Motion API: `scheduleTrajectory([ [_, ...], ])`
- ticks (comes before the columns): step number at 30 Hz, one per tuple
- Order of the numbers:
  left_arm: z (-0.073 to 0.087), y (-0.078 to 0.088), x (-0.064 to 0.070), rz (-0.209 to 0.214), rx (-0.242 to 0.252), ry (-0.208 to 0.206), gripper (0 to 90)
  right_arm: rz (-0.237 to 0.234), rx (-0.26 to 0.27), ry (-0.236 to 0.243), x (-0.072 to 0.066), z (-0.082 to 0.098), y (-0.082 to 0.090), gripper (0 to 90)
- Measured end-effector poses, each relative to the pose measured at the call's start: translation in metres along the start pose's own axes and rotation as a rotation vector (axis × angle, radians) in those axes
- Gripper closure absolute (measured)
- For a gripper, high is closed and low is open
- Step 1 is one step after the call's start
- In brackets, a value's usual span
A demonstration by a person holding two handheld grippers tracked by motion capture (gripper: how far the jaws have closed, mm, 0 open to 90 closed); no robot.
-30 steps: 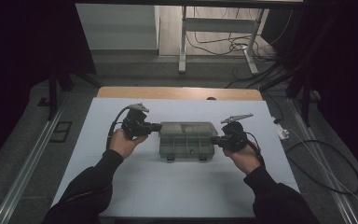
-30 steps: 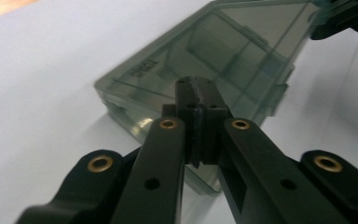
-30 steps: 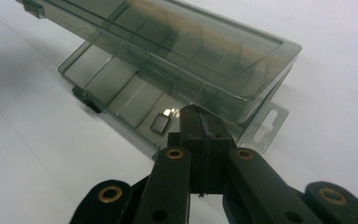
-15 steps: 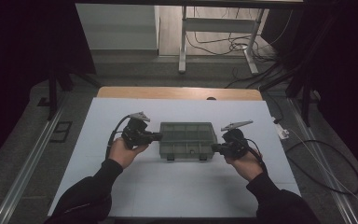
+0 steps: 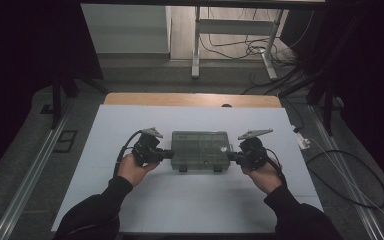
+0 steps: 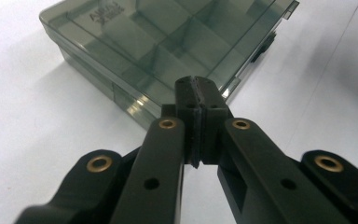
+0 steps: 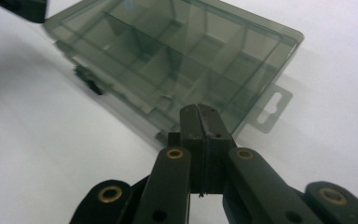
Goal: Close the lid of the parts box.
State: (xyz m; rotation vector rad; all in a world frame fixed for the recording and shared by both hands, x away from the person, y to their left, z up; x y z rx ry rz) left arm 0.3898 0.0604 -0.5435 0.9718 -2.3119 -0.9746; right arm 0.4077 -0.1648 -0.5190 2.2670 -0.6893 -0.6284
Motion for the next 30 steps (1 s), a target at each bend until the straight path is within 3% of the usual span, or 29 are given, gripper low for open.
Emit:
scheduleTrajectory([
  [8,0.007,-0.012,-0.001,-0.003,-0.031,-0.001,88.7,0.016,-0.037,-0.003,0.013,0.007,-0.017,88.6],
  [22,0.01,-0.017,-0.001,0.018,-0.041,0.013,87.7,0.016,-0.05,-0.005,0.015,0.012,-0.023,88.5],
  [30,0.002,-0.003,-0.002,0.006,-0.002,0.017,67.5,-0.002,-0.038,-0.008,0.01,0.008,-0.017,74.1],
])
Point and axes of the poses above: each handheld gripper's, and its own axes: y roughly backward along the jaws, z roughly out of its underside, x roughly to its right, the point moved 10 cm from there along -y, roughly forward along the jaws, and after that the axes turned 11 degrees about -z, right-handed, at the moved point
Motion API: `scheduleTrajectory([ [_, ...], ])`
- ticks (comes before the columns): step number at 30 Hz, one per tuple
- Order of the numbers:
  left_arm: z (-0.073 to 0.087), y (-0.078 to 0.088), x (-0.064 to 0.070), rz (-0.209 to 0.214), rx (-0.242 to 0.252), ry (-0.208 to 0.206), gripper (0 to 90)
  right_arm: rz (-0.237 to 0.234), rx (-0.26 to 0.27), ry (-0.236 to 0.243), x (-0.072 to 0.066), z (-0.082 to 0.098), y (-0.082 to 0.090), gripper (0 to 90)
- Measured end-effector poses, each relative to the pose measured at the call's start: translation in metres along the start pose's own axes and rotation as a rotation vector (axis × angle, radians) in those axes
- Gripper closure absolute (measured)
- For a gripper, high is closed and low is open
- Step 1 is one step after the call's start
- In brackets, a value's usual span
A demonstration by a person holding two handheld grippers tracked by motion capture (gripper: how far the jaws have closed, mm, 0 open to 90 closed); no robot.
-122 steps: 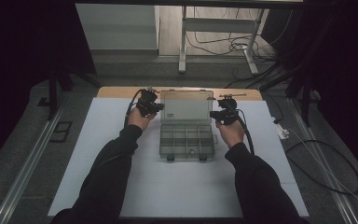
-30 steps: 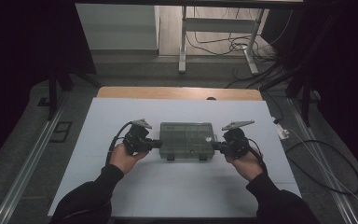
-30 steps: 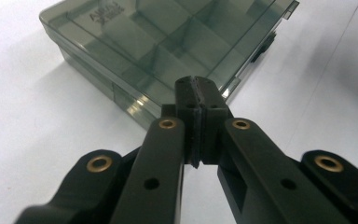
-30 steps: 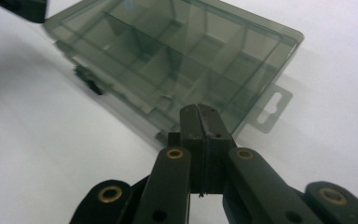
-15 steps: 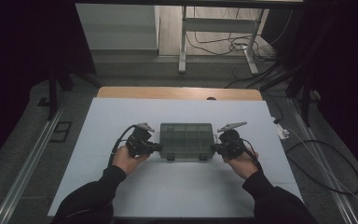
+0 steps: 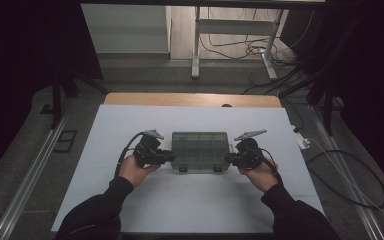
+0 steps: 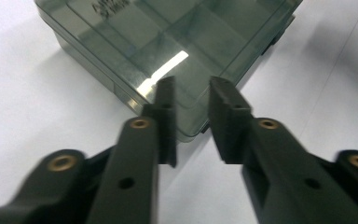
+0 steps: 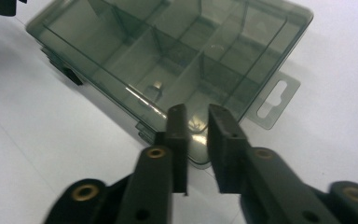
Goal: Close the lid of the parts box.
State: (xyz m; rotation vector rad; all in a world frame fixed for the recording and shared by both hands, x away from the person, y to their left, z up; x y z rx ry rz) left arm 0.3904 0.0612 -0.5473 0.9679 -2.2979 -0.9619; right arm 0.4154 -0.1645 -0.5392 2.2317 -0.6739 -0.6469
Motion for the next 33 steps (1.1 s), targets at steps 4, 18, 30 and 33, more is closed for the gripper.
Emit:
scheduleTrajectory([
  [4,0.003,0.006,0.0,0.0,0.004,0.011,53.9,-0.003,0.018,0.001,-0.002,0.0,0.008,62.0],
  [18,0.023,0.031,0.011,0.022,-0.01,-0.027,21.9,-0.061,0.012,0.03,-0.017,0.01,0.025,21.8],
  [30,0.04,0.057,0.006,-0.022,0.015,-0.006,10.7,-0.108,0.014,-0.006,-0.025,0.028,0.044,10.3],
  [33,0.044,0.063,0.005,-0.038,0.028,0.0,8.2,-0.099,0.03,0.0,-0.025,0.033,0.05,7.7],
])
Point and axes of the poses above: each handheld gripper's, and its own axes: y roughly backward along the jaws, z roughly out of its underside, x roughly to its right, the point moved 10 cm from there along -y, roughly forward along the jaws, and after that the axes turned 11 degrees about -z, right-handed, at the moved point
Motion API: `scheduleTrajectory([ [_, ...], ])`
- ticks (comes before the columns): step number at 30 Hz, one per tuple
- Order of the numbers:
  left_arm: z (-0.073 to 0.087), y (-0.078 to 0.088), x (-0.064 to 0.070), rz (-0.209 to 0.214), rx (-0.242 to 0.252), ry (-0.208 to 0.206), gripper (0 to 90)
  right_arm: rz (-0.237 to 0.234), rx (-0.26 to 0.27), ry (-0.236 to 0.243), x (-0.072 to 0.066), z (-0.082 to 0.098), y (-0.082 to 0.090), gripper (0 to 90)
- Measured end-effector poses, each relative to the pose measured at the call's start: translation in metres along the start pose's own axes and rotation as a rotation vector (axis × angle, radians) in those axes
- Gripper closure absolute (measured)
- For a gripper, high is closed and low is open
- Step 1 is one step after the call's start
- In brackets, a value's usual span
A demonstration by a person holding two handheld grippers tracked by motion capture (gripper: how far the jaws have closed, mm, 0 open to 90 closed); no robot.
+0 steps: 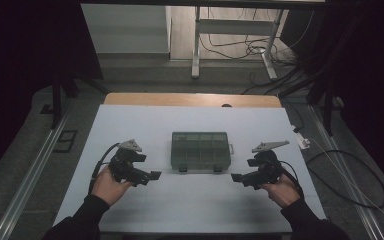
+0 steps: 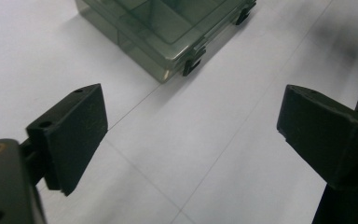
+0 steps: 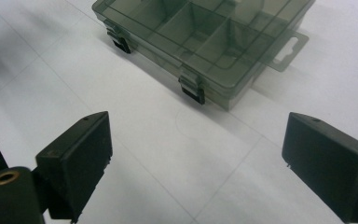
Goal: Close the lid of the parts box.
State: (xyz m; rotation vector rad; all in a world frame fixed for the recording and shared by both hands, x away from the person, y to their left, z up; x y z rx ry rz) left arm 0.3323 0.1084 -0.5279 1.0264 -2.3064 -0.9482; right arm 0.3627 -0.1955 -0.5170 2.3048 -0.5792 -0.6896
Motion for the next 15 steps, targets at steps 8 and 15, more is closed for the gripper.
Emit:
scheduleTrajectory([
  [8,0.011,0.019,-0.001,-0.012,0.048,0.036,3.2,0.029,0.039,0.001,0.0,0.014,0.016,1.3],
  [15,0.023,0.034,0.0,-0.033,0.079,0.043,1.4,0.058,0.074,-0.015,0.001,0.025,0.032,0.0],
])
Point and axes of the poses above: each handheld gripper's, and its own axes: y roughly backward along the jaws, z roughly out of its underside, x roughly to its right, the point moved 10 cm from there along -y, roughly forward along the jaws, and after that the axes turned 11 degrees about -z, right-handed, at the moved point
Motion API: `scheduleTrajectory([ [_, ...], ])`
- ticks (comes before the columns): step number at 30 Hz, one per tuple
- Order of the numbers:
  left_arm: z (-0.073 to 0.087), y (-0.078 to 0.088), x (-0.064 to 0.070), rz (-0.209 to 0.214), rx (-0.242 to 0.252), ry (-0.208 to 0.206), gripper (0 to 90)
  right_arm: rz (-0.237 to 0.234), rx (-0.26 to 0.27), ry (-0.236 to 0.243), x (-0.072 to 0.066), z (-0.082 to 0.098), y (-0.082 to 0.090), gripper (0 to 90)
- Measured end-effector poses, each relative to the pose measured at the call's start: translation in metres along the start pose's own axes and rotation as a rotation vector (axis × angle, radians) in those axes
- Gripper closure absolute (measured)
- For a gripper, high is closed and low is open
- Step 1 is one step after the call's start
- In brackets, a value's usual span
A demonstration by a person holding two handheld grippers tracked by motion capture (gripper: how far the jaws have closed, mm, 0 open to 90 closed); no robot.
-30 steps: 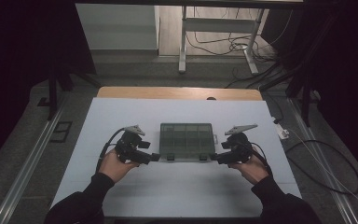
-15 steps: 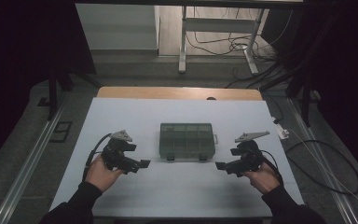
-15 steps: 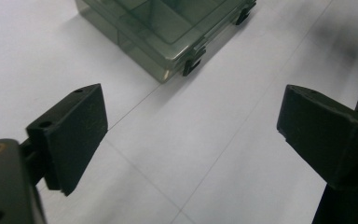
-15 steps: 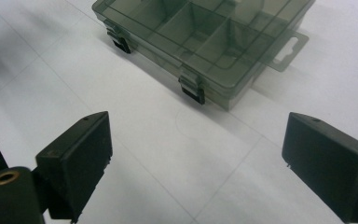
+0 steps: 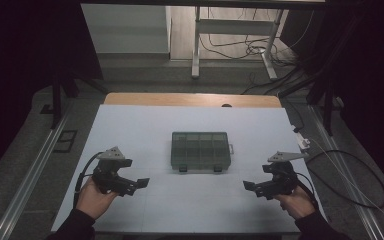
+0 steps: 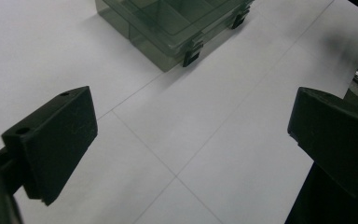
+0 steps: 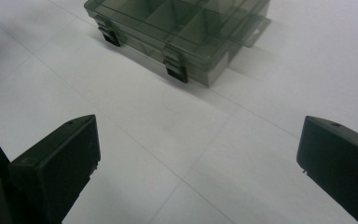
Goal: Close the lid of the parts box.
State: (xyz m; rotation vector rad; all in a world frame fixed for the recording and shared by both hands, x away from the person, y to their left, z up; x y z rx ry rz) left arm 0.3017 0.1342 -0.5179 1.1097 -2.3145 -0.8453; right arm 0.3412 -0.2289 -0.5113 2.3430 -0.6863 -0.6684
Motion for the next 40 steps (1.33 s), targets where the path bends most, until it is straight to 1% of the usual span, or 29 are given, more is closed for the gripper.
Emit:
scheduleTrajectory([
  [6,0.011,0.013,-0.002,-0.034,0.012,0.005,0.5,0.036,0.009,-0.007,0.003,0.011,0.014,0.0],
  [9,0.017,0.02,-0.003,-0.057,0.017,0.019,0.0,0.053,0.007,-0.012,0.004,0.018,0.023,0.0],
  [12,0.02,0.024,-0.005,-0.069,0.022,0.027,0.0,0.063,0.006,-0.013,0.004,0.022,0.027,0.0],
  [14,0.022,0.027,-0.006,-0.085,0.025,0.027,0.0,0.08,0.009,-0.012,0.005,0.025,0.031,0.0],
  [15,0.023,0.028,-0.007,-0.09,0.026,0.027,0.0,0.086,0.011,-0.018,0.005,0.027,0.033,0.0],
  [19,0.028,0.035,-0.008,-0.116,0.033,0.028,0.0,0.089,0.013,-0.029,0.004,0.033,0.039,0.0],
  [25,0.034,0.044,-0.009,-0.138,0.046,0.041,0.0,0.098,0.02,-0.035,0.001,0.041,0.047,0.0],
  [28,0.038,0.048,-0.009,-0.148,0.044,0.041,0.0,0.105,0.038,-0.038,0.001,0.041,0.051,0.0],
  [29,0.041,0.049,-0.009,-0.153,0.041,0.042,0.0,0.107,0.04,-0.041,0.001,0.042,0.052,0.0],
  [31,0.041,0.052,-0.008,-0.163,0.05,0.042,0.0,0.109,0.043,-0.045,0.001,0.043,0.055,0.0],
  [35,0.044,0.056,-0.007,-0.178,0.053,0.035,0.0,0.115,0.039,-0.046,0.001,0.045,0.059,0.0],
  [40,0.044,0.055,-0.008,-0.177,0.043,0.036,0.0,0.122,0.038,-0.045,0.002,0.046,0.06,0.0],
])
Point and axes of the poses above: each handheld gripper's, and its own axes: y roughly backward along the jaws, z roughly out of its underside, x roughly to its right, the point moved 10 cm from there along -y, roughly forward along the jaws, and after that the axes turned 11 degrees about -z, right-handed, at the moved point
